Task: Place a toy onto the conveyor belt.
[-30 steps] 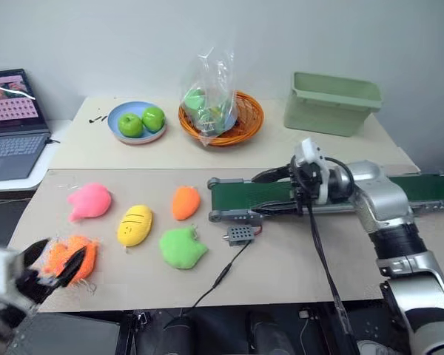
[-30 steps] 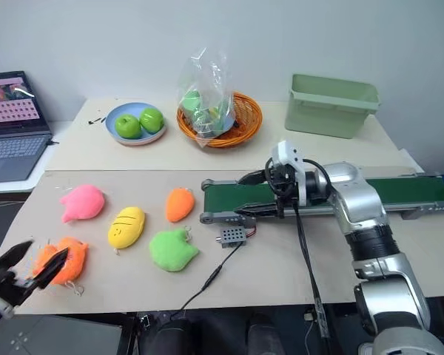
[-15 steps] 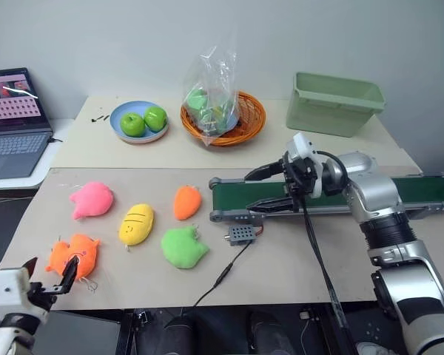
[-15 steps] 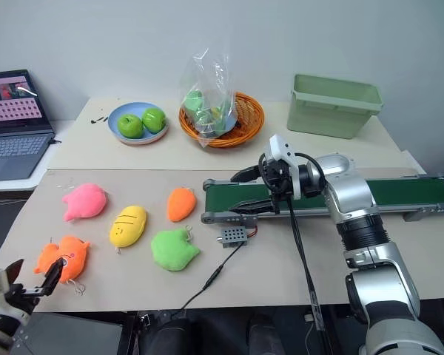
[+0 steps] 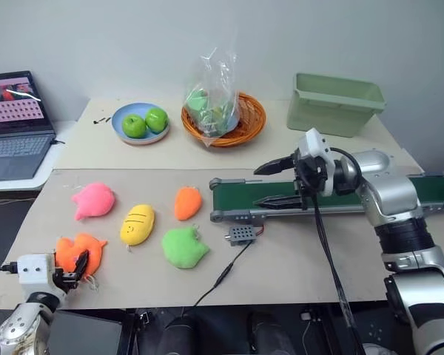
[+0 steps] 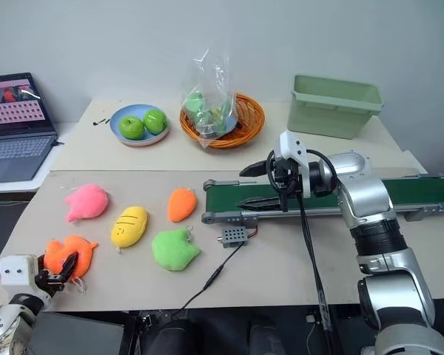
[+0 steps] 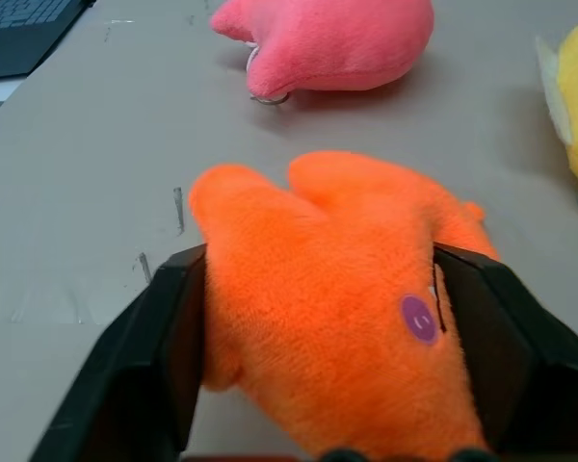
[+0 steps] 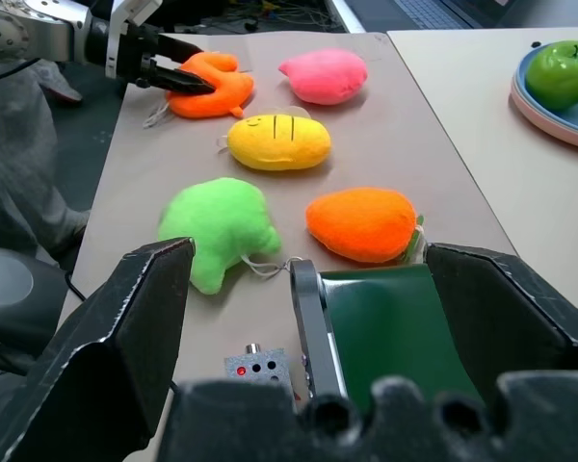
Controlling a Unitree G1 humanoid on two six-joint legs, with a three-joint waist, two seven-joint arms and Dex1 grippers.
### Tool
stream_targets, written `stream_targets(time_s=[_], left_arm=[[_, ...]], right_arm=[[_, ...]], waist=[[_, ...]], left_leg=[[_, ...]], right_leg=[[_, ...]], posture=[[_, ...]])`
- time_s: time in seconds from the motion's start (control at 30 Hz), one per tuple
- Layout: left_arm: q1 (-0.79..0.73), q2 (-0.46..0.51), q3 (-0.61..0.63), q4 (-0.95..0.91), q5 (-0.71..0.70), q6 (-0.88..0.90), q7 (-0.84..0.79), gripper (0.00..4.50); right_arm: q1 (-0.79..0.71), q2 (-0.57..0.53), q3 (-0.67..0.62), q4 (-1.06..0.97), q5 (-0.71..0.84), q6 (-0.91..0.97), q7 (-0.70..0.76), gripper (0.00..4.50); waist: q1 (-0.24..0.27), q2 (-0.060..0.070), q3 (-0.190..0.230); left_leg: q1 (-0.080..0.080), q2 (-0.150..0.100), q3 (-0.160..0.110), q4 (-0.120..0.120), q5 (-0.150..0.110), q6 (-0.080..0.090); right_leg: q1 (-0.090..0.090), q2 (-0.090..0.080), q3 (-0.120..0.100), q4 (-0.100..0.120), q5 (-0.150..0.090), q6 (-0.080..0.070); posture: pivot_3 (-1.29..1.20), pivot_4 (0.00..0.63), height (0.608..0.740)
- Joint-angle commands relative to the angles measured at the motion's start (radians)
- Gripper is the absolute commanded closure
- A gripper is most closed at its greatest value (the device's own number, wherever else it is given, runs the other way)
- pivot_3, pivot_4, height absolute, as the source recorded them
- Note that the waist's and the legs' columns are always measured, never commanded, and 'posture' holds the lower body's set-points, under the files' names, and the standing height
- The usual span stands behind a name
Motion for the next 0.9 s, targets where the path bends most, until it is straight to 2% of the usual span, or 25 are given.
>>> stream_targets(time_s=[0.03, 0.07, 0.23, 0.47, 0.57, 0.7, 0.8, 0.9], left_arm=[[-0.013, 0.016, -0.019, 0.026, -0.005, 0.016, 0.000, 2.93], [-0.017, 0.019, -0.017, 0.023, -0.004, 0.018, 0.006, 3.12], [-0.044, 0.038, 0.018, -0.025, -0.022, 0.018, 0.044, 3.12], [-0.156, 0.077, 0.017, -0.372, -0.166, 0.177, 0.099, 3.12], [-0.232, 0.139, -0.045, -0.490, -0.215, 0.285, 0.070, 3.12], [-0.358, 0.204, -0.118, -0.518, -0.269, 0.400, 0.042, 3.12], [-0.551, 0.191, -0.303, -0.455, -0.245, 0.470, -0.006, 3.12], [-0.659, 0.162, -0.407, -0.365, -0.214, 0.471, -0.059, 3.12]], right_arm=[[0.001, -0.014, -0.044, -0.044, 0.017, 0.004, -0.022, 0.00], [0.002, -0.015, -0.044, -0.044, 0.016, 0.003, -0.025, 0.00], [0.010, -0.017, -0.041, -0.043, 0.009, -0.003, -0.036, 0.00], [0.036, -0.032, -0.046, -0.063, 0.008, 0.005, -0.053, 0.00], [0.045, -0.044, -0.060, -0.085, 0.023, 0.026, -0.067, 0.00], [0.054, -0.054, -0.075, -0.100, 0.023, 0.035, -0.088, 0.00], [0.089, -0.067, -0.105, -0.148, 0.033, 0.054, -0.123, 0.00], [0.124, -0.079, -0.128, -0.200, 0.046, 0.081, -0.151, 0.00]], waist=[[0.001, 0.000, 0.000], [0.002, 0.000, 0.000], [0.002, 0.000, 0.000], [0.005, -0.003, 0.001], [0.003, -0.003, 0.001], [0.000, -0.002, 0.001], [0.002, -0.003, 0.002], [0.005, -0.003, 0.002]], left_leg=[[0.000, 0.000, 0.000, 0.000, 0.000, 0.000], [0.000, 0.000, 0.000, 0.000, 0.000, 0.000], [-0.001, 0.000, 0.000, 0.000, 0.000, 0.000], [-0.004, 0.000, -0.002, 0.001, 0.000, 0.000], [-0.005, -0.001, -0.004, 0.001, 0.000, 0.000], [-0.005, -0.001, -0.003, 0.001, 0.000, 0.000], [-0.004, -0.002, -0.003, 0.001, 0.000, 0.000], [-0.005, -0.002, -0.003, 0.001, 0.001, -0.001]], right_leg=[[0.000, 0.000, 0.000, 0.000, 0.000, 0.000], [0.000, 0.000, 0.000, 0.000, 0.000, 0.000], [0.000, 0.000, 0.000, -0.001, 0.000, 0.000], [-0.001, -0.001, 0.000, -0.001, 0.000, 0.000], [-0.001, -0.001, -0.001, -0.002, 0.001, 0.001], [-0.001, 0.000, 0.000, -0.002, 0.001, 0.001], [-0.001, 0.001, -0.001, -0.002, 0.001, 0.001], [0.000, 0.001, -0.001, -0.002, 0.001, 0.001]], posture=[[0.00, 0.150, 0.740], [0.00, 0.150, 0.740], [0.00, 0.150, 0.740], [0.00, 0.150, 0.740], [0.00, 0.150, 0.740], [0.00, 0.150, 0.740], [0.00, 0.150, 0.740], [0.00, 0.150, 0.740]])
